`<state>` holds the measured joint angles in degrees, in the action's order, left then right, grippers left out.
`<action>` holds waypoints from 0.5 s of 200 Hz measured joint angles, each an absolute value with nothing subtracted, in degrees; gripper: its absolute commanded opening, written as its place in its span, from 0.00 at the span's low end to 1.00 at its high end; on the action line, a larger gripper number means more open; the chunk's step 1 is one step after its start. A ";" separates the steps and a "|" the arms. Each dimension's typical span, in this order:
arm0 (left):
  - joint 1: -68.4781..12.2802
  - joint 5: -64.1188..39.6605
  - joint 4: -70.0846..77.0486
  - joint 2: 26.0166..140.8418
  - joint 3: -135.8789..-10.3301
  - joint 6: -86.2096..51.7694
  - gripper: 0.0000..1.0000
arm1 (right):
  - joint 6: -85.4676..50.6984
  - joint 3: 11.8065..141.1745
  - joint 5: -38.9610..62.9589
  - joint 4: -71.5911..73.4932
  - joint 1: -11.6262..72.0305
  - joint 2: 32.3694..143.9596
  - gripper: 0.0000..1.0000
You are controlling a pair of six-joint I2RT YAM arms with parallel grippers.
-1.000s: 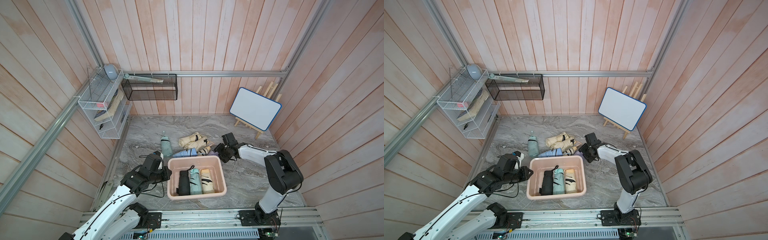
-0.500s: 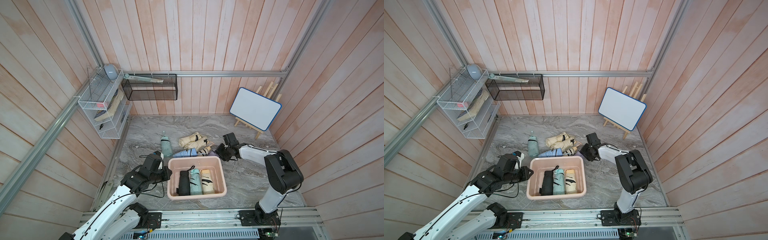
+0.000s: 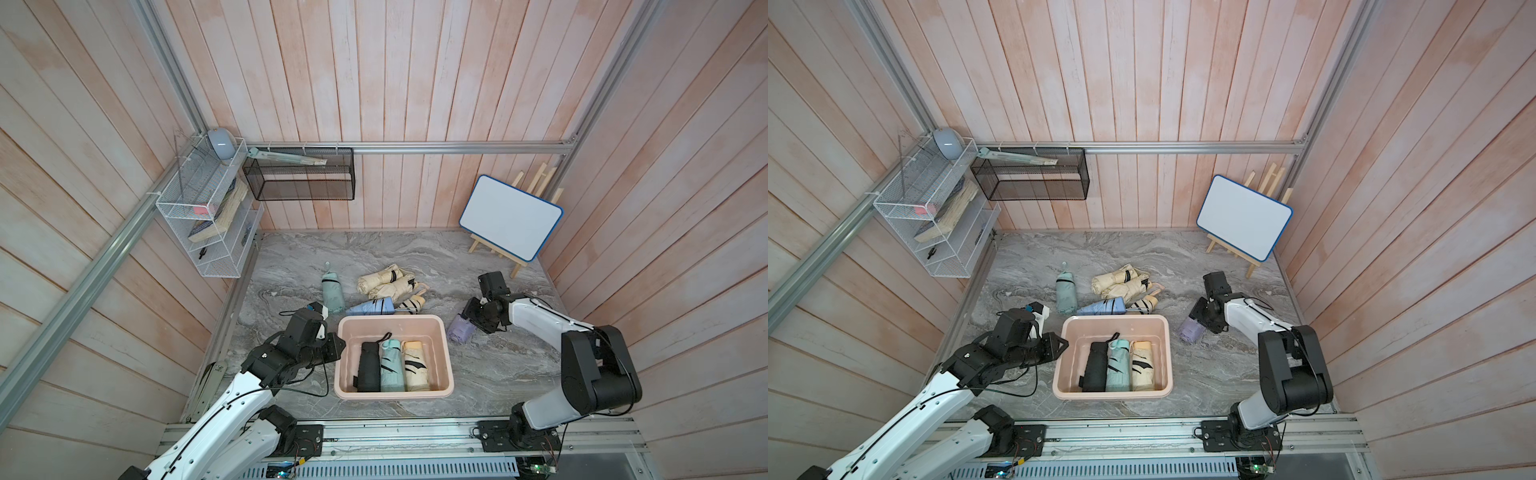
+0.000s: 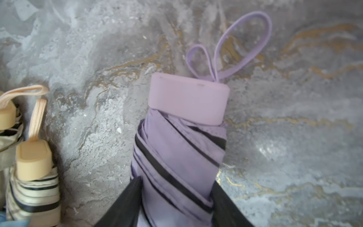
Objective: Put the umbrella into the storage box
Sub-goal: Move the umbrella to the center of the board.
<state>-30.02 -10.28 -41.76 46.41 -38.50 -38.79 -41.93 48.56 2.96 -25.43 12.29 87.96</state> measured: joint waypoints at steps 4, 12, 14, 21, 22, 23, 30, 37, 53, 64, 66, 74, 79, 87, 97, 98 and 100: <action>-30.02 -10.28 -41.74 46.41 -38.48 -38.79 0.00 | -42.28 48.66 2.61 -25.93 12.40 87.96 0.78; -30.02 -10.31 -41.71 46.39 -38.48 -38.81 0.00 | -42.28 48.93 2.02 -26.92 12.67 87.96 0.81; -30.02 -10.31 -41.69 46.39 -38.46 -38.79 0.00 | -42.24 49.01 1.89 -27.14 12.73 87.96 0.81; -30.02 -10.31 -41.63 46.35 -38.44 -38.81 0.00 | -42.83 49.25 1.26 -27.83 13.10 87.96 0.81; -30.02 -10.31 -41.63 46.33 -38.41 -38.81 0.00 | -43.00 49.30 1.17 -27.94 13.19 87.96 0.81; -30.02 -10.31 -41.63 46.30 -38.41 -38.81 0.00 | -43.13 49.30 1.06 -27.97 13.23 87.96 0.82; -30.02 -10.31 -41.56 46.24 -38.33 -38.83 0.00 | -43.86 49.54 0.38 -28.56 13.76 87.96 0.82; -30.02 -10.31 -41.52 46.06 -38.26 -38.83 0.00 | -44.66 49.74 -0.32 -29.06 14.33 87.96 0.82; -30.02 -10.28 -41.21 45.78 -37.98 -39.00 0.00 | -46.94 50.37 -2.24 -30.37 15.86 87.96 0.82; -30.02 -10.28 -41.06 45.47 -37.78 -39.09 0.00 | -48.45 51.22 -3.73 -31.51 17.23 88.25 0.82; -30.02 -10.28 -41.04 45.43 -37.74 -39.09 0.00 | -48.69 51.48 -3.92 -31.77 17.50 88.31 0.82; -30.02 -10.28 -40.91 45.25 -37.60 -39.22 0.00 | -49.47 52.47 -4.91 -32.45 18.50 88.75 0.82; -30.02 -10.28 -40.80 45.19 -37.52 -39.24 0.00 | -49.87 53.25 -5.37 -32.91 19.22 89.08 0.82; -30.02 -10.28 -40.71 45.12 -37.47 -39.29 0.00 | -50.41 54.41 -6.00 -33.28 20.18 89.45 0.81; -30.02 -10.26 -40.69 45.12 -37.45 -39.29 0.00 | -51.03 55.72 -6.83 -33.50 21.23 89.58 0.80; -30.02 -10.26 -40.69 45.12 -37.45 -39.29 0.00 | -51.07 55.81 -6.87 -33.52 21.30 89.58 0.80; -30.02 -10.26 -40.69 45.12 -37.45 -39.29 0.00 | -51.20 56.03 -7.05 -33.58 21.45 89.58 0.80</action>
